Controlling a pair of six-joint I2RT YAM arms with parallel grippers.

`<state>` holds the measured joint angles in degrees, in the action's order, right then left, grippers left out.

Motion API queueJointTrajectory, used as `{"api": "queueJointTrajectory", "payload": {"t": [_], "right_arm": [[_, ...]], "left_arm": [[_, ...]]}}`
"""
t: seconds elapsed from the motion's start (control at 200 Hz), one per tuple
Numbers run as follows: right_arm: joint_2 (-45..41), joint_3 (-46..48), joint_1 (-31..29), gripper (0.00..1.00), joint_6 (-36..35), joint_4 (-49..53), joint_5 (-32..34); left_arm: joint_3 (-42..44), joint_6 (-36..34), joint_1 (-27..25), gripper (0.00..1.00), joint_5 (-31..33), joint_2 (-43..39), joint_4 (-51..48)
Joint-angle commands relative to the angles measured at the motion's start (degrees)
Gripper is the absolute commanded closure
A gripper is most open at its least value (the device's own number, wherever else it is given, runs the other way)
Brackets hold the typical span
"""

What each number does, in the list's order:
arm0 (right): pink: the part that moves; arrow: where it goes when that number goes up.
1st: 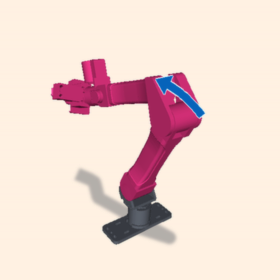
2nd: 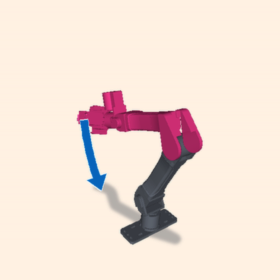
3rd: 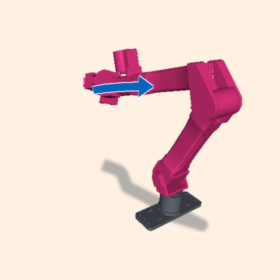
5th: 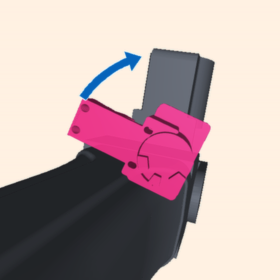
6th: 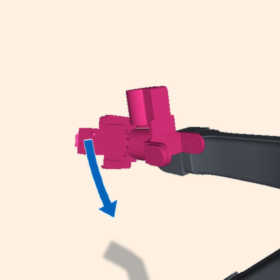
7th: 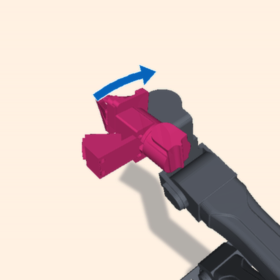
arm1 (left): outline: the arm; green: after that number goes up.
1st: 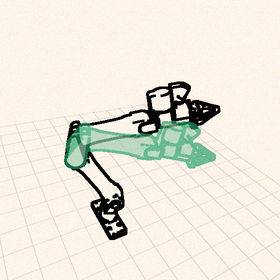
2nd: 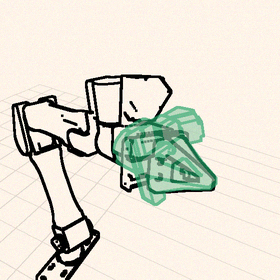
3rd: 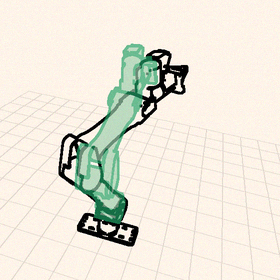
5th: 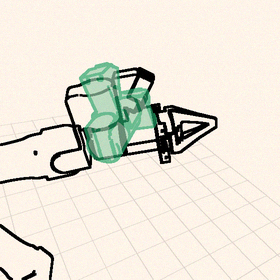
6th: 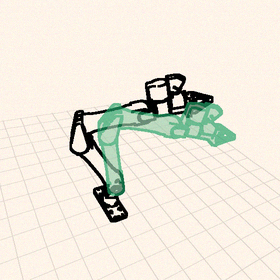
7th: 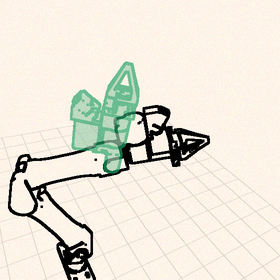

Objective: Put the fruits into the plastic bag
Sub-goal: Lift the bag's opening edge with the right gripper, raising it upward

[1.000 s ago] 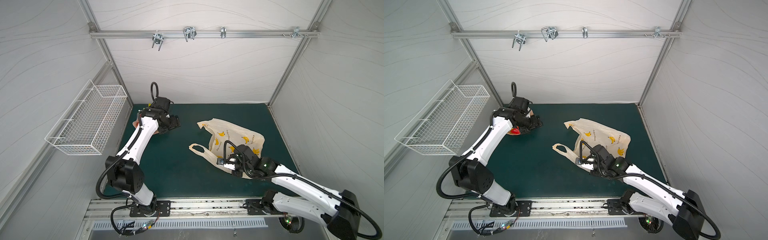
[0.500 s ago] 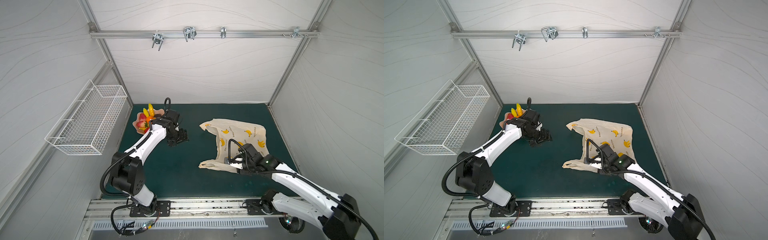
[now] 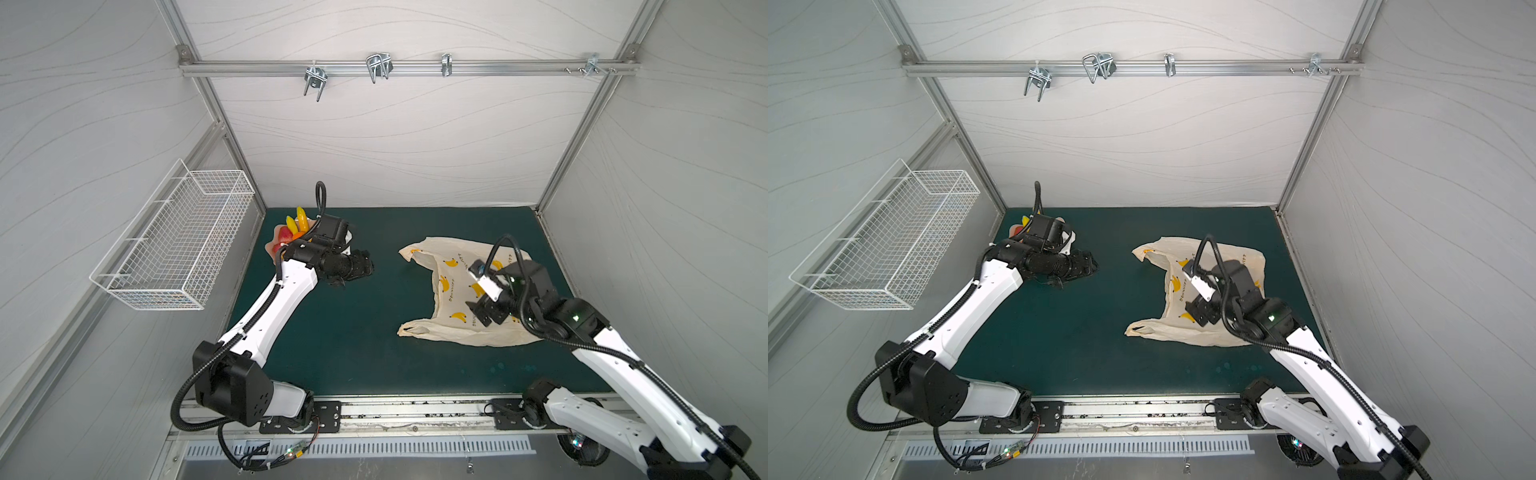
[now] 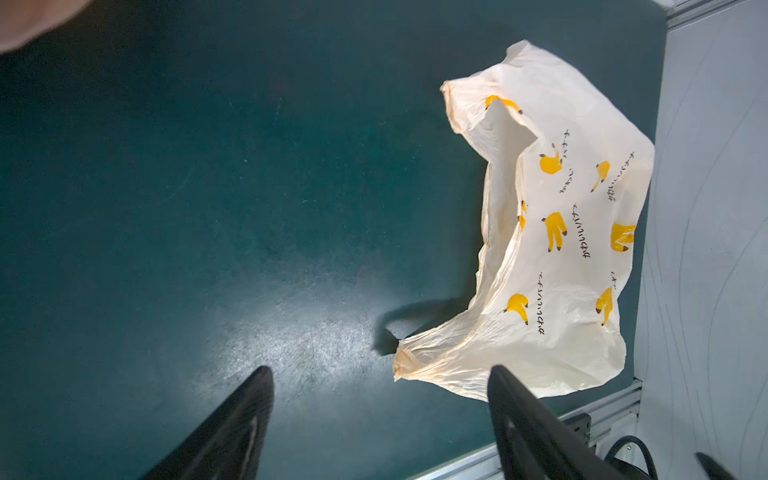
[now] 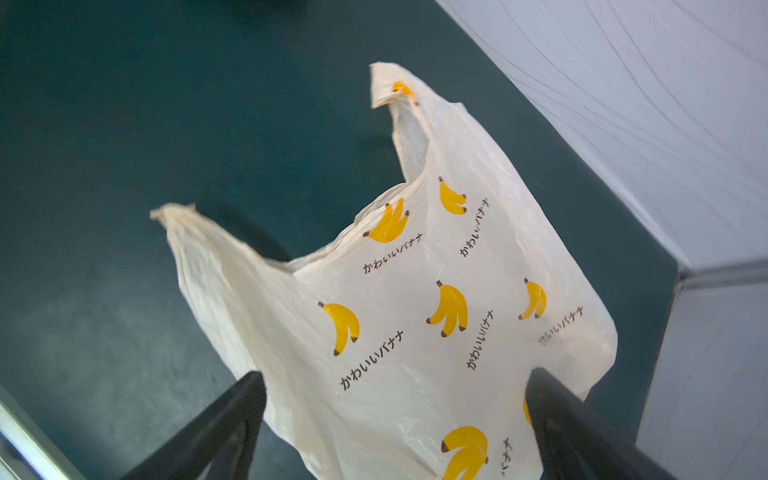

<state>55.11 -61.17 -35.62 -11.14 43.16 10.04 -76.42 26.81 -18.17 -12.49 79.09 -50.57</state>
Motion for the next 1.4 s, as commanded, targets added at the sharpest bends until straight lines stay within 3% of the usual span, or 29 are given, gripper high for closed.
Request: {"api": "queueJointTrajectory", "payload": {"t": [0.0,0.155,0.27,0.465,0.665,0.905,1.301,1.396], "right_arm": [[10.1,-10.7,3.0,0.01,28.2,8.2,-0.7],[23.3,-20.5,3.8,0.13,45.7,17.4,-6.7],[30.0,-22.8,1.5,0.2,51.5,19.7,-8.9],[40.0,-25.8,-6.4,0.23,53.1,23.2,-2.8],[47.7,-26.8,-9.7,0.28,54.6,25.5,4.0],[53.7,-26.8,-10.9,0.37,54.6,23.5,6.7],[58.6,-25.5,-10.5,0.41,55.3,20.7,10.4],[59.0,-24.8,-10.5,0.48,55.5,20.5,11.8]], "left_arm": [[-5.3,-4.4,-0.1,0.17,3.5,-1.3,-0.7],[-7.5,-5.5,-0.2,0.18,3.7,-1.2,-1.0],[-7.3,-5.7,-0.6,0.18,4.0,-1.8,-0.9],[-5.3,-6.2,-0.8,0.18,5.7,-3.7,-1.6],[-2.3,-5.3,-0.9,0.18,6.0,-5.5,-0.9],[-0.2,-5.4,-0.9,0.18,6.7,-6.7,-0.8],[1.1,-5.6,-0.9,0.18,6.8,-6.2,-0.6],[1.2,-5.5,-0.9,0.18,7.0,-6.3,-0.4]]}}
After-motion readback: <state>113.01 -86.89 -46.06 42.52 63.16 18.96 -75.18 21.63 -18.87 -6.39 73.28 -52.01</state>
